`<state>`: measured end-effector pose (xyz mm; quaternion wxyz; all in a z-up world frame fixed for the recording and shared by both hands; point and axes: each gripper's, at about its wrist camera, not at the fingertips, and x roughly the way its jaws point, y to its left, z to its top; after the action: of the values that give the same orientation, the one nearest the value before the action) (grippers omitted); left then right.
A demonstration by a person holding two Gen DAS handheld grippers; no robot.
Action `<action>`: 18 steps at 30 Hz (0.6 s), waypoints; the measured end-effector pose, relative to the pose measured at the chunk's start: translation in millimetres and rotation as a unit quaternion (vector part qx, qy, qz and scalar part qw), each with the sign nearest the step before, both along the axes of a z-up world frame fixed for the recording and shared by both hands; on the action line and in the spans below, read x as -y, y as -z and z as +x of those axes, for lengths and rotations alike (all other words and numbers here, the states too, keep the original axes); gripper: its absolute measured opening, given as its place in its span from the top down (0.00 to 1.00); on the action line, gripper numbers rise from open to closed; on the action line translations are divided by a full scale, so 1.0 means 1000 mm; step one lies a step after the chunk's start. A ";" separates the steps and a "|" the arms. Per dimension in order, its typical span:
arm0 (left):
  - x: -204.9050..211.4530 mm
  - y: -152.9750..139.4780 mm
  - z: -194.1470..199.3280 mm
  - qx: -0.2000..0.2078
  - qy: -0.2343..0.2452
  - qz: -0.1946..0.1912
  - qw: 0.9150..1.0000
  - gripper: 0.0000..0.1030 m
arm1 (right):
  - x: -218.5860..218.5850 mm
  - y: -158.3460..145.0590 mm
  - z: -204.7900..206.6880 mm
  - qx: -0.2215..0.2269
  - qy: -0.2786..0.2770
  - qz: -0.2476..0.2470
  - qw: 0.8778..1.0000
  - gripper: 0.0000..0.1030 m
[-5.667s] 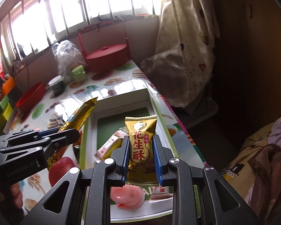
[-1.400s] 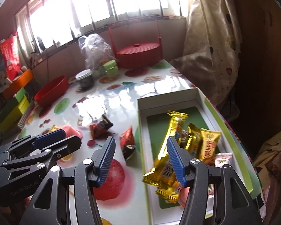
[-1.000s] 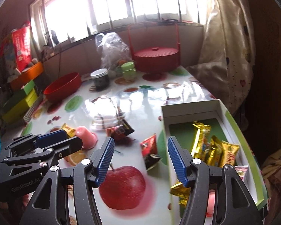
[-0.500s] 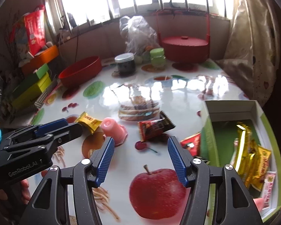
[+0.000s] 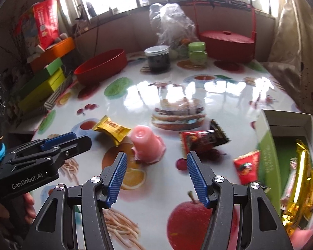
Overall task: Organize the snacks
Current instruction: 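Grasp a yellow peanut candy with the left tool while the right grasps a pink jelly cup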
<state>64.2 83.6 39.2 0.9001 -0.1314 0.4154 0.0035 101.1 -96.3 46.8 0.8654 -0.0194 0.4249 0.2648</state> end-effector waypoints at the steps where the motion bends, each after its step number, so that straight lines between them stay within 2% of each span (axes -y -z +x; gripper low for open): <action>1: -0.001 0.002 0.001 -0.003 0.000 -0.004 1.000 0.55 | -0.003 0.001 0.002 -0.001 -0.003 0.000 1.000 0.42; 18: -0.025 0.023 0.023 -0.023 -0.002 -0.064 0.998 0.55 | -0.028 0.021 0.024 0.004 -0.005 -0.022 1.000 0.42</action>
<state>87.7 108.9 15.9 0.8799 -0.1895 0.4354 -0.0178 125.6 -68.6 25.9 0.8652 -0.0420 0.4269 0.2597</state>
